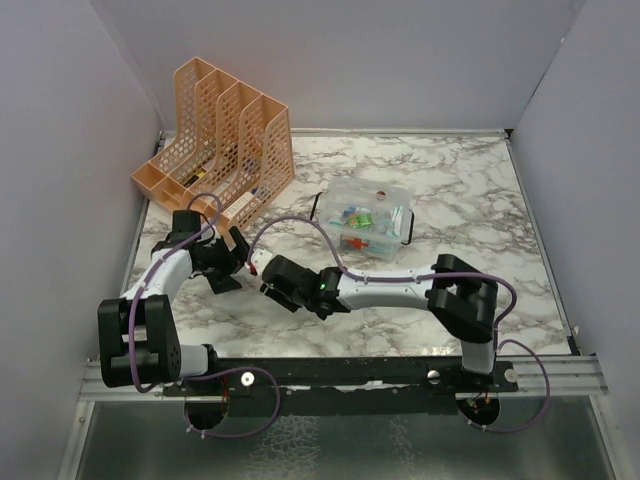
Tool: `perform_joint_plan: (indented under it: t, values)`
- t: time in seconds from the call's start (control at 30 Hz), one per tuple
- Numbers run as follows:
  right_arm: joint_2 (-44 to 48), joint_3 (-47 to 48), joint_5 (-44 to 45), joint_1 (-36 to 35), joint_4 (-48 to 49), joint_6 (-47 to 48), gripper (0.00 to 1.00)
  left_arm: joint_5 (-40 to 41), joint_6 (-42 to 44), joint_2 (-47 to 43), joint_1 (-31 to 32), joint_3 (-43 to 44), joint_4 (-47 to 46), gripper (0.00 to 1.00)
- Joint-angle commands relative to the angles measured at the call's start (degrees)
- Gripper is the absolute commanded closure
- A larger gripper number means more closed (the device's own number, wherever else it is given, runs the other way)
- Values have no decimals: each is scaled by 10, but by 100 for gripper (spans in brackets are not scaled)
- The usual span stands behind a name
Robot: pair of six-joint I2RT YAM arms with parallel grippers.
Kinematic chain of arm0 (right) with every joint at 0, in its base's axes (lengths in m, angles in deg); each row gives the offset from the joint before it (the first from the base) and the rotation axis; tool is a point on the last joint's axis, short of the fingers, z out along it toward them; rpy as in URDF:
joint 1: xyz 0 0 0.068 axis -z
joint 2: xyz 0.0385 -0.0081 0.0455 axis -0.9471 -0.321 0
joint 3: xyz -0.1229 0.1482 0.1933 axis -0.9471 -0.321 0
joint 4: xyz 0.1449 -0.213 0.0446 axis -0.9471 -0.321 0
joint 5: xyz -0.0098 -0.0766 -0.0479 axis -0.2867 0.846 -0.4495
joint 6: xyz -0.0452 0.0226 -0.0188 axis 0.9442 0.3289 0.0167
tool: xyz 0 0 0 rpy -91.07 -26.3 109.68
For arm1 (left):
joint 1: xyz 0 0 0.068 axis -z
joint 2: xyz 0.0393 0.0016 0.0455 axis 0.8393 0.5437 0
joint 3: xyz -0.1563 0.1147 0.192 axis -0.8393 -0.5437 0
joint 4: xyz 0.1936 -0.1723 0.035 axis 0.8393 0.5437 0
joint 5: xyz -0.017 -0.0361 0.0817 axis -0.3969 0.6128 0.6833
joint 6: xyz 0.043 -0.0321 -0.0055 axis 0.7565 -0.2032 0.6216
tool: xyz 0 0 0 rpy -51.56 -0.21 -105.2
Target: Organize the medicine kit
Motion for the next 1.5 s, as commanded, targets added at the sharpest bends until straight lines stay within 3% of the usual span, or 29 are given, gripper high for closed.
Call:
perform_joint_plan:
  t: [0.0, 0.17, 0.27, 0.4, 0.43, 0.5, 0.93, 1.13, 1.47]
  values:
    - [34, -8, -36, 2, 5, -13, 66, -41, 28, -2, -2, -7, -13, 1]
    - [35, -18, -45, 6, 12, -20, 66, -36, 27, 0, -1, -16, -16, 1]
    - [27, -13, -32, 7, 1, -33, 61, 31, -1, -19, -1, -19, -12, 1]
    - [16, -3, -13, 12, -23, -53, 30, 100, -36, -48, -1, -19, -9, 3]
    - [13, -1, -9, 13, -26, -54, 15, 107, -39, -53, -2, -19, -9, 3]
    - [7, 2, -9, 15, -29, -54, 9, 112, -39, -58, -2, -17, -9, 4]
    - [-44, 26, -23, 25, -31, -21, 19, 95, -37, -39, -3, -11, -6, 4]
    - [-52, 18, -26, 25, -20, 4, 40, 48, -23, -17, -3, -2, -12, 4]
    - [13, 16, -84, 42, -10, -9, 48, -30, -13, -3, -3, -28, -53, 1]
